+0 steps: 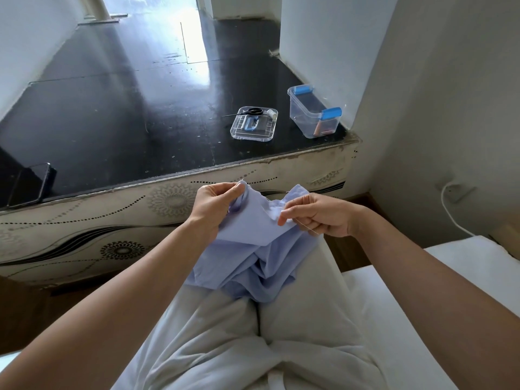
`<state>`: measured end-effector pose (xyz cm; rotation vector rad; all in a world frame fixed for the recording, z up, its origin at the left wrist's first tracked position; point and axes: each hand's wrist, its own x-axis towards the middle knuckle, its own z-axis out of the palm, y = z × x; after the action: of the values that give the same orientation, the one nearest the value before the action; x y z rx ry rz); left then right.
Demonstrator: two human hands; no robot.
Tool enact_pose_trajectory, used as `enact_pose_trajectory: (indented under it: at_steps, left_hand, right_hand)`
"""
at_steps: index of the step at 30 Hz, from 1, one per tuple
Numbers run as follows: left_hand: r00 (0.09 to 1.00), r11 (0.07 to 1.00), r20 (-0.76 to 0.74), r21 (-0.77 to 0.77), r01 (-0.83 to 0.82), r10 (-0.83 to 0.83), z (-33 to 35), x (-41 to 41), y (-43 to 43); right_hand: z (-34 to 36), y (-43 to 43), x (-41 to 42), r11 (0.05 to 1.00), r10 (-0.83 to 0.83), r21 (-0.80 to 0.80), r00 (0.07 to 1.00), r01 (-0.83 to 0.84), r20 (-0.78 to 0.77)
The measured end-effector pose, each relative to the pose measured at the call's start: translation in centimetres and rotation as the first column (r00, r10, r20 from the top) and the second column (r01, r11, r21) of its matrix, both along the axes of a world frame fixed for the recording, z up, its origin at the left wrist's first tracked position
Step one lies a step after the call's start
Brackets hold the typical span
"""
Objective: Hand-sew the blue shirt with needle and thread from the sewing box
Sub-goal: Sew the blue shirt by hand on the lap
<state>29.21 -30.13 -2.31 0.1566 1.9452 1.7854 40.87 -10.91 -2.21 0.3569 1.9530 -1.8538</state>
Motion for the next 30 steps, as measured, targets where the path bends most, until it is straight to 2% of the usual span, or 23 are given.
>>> enact_pose_trajectory:
  at_steps: [3, 6, 9, 12, 15, 17, 20, 23, 27, 30]
  left_hand:
    - [1.0, 1.0, -0.001, 0.0, 0.006, -0.006, 0.0, -0.1, -0.1]
    - [0.997, 0.997, -0.006, 0.002, 0.079, -0.079, -0.1, -0.2, -0.3]
    - [0.983, 0.984, -0.036, -0.008, 0.178, -0.178, -0.1, -0.1, -0.2]
    - [0.965, 0.968, -0.084, -0.03, 0.248, -0.25, 0.0, 0.0, -0.4]
    - [0.949, 0.954, -0.097, -0.031, 0.298, -0.299, 0.1, -0.2, -0.6]
    - [0.953, 0.959, -0.111, -0.041, 0.28, -0.283, 0.1, -0.4, -0.8]
    - [0.95, 0.965, -0.186, -0.137, 0.226, -0.249, -0.2, -0.9, -1.1]
    - [0.934, 0.956, -0.25, -0.208, 0.204, -0.254, -0.4, -1.1, -1.0]
    - [0.926, 0.956, -0.253, -0.166, 0.242, -0.279, -0.2, -0.8, -0.7]
    - [0.929, 0.963, -0.263, -0.139, 0.232, -0.262, -0.4, -0.5, -0.5]
  right_hand:
    - [-0.5, 0.7, -0.1, 0.991, -0.132, 0.028, 0.991, 0.132, 0.007]
    - [-0.9, 0.6, -0.7, 0.932, -0.362, 0.022, 0.932, 0.362, -0.007]
    - [-1.0, 0.0, -1.5, 0.883, -0.469, -0.033, 0.876, 0.469, -0.11]
    - [-0.7, -1.0, -2.3, 0.911, -0.41, -0.032, 0.894, 0.411, -0.181]
    - [-0.7, -2.0, -3.0, 0.974, -0.208, 0.059, 0.968, 0.218, -0.142]
    - [-0.9, -2.2, -3.2, 0.978, -0.164, 0.108, 0.978, 0.178, -0.127]
    - [-1.1, -1.6, -3.2, 0.964, -0.232, 0.089, 0.954, 0.252, -0.188]
    - [-1.1, -1.1, -3.0, 0.966, -0.242, 0.037, 0.942, 0.257, -0.233]
    - [-1.2, -0.9, -2.5, 0.942, -0.297, 0.085, 0.924, 0.325, -0.241]
    - [-1.5, -1.2, -2.3, 0.874, -0.385, 0.169, 0.861, 0.456, -0.333]
